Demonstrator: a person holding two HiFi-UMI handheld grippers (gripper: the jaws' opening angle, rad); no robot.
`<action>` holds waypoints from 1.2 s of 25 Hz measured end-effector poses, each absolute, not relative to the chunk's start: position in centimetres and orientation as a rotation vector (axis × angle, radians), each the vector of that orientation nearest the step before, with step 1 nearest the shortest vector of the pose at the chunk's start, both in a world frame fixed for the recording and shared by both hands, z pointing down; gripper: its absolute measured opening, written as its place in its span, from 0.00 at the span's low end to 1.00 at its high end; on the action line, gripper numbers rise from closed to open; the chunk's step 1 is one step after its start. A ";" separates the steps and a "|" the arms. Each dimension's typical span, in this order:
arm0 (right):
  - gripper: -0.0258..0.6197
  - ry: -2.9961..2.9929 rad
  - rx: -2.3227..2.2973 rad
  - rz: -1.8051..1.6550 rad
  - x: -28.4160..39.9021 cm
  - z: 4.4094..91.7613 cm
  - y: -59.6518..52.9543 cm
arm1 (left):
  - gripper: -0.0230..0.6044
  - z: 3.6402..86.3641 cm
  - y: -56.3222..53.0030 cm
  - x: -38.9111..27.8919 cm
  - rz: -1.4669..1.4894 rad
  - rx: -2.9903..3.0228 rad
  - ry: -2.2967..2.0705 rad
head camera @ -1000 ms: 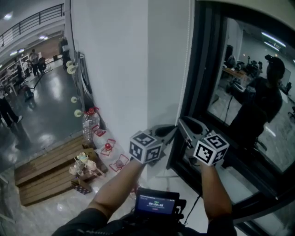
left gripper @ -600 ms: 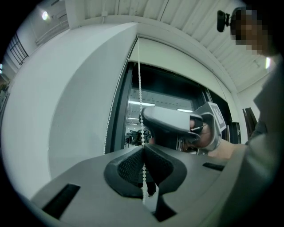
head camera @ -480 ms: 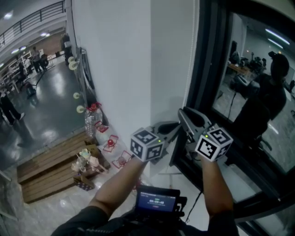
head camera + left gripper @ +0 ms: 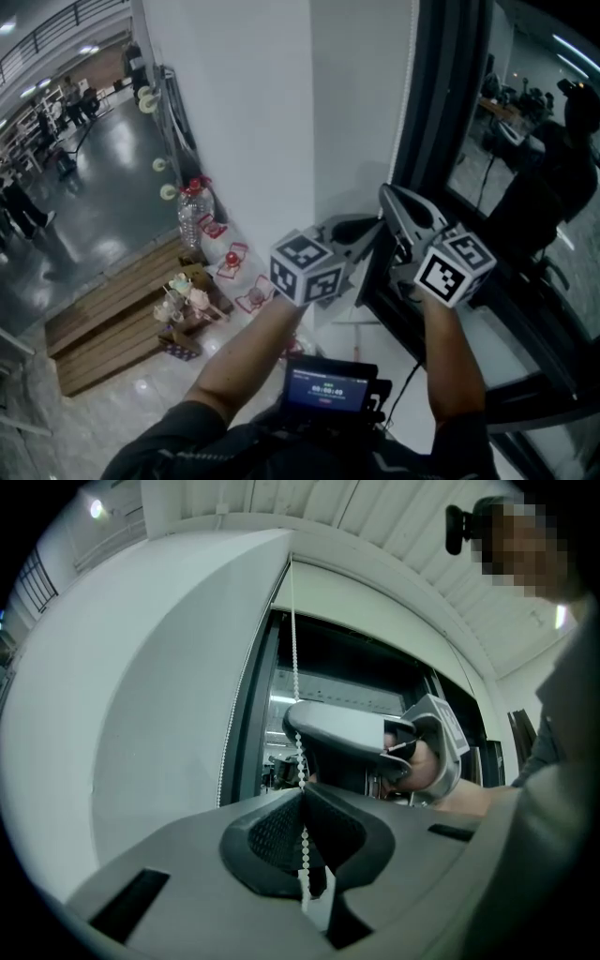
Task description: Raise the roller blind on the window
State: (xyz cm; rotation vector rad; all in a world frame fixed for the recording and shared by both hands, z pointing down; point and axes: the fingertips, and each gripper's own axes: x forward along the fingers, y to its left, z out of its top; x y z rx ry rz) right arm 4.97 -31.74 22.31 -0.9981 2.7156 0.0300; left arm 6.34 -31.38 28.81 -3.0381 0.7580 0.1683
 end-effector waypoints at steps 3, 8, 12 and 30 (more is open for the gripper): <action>0.04 2.704 -1.023 0.062 5.1 22.6 -31.8 | 0.04 28.9 -31.3 6.5 0.175 -3.043 0.756; 0.04 2.703 -1.065 0.104 5.0 23.7 -31.5 | 0.04 30.1 -31.4 6.5 0.125 -3.034 0.768; 0.04 2.719 -1.090 0.061 4.9 25.3 -32.0 | 0.04 31.6 -31.8 6.5 0.103 -3.063 0.769; 0.04 2.771 -1.197 -0.133 5.8 33.5 -32.5 | 0.04 39.5 -31.7 7.3 -0.011 -3.153 0.839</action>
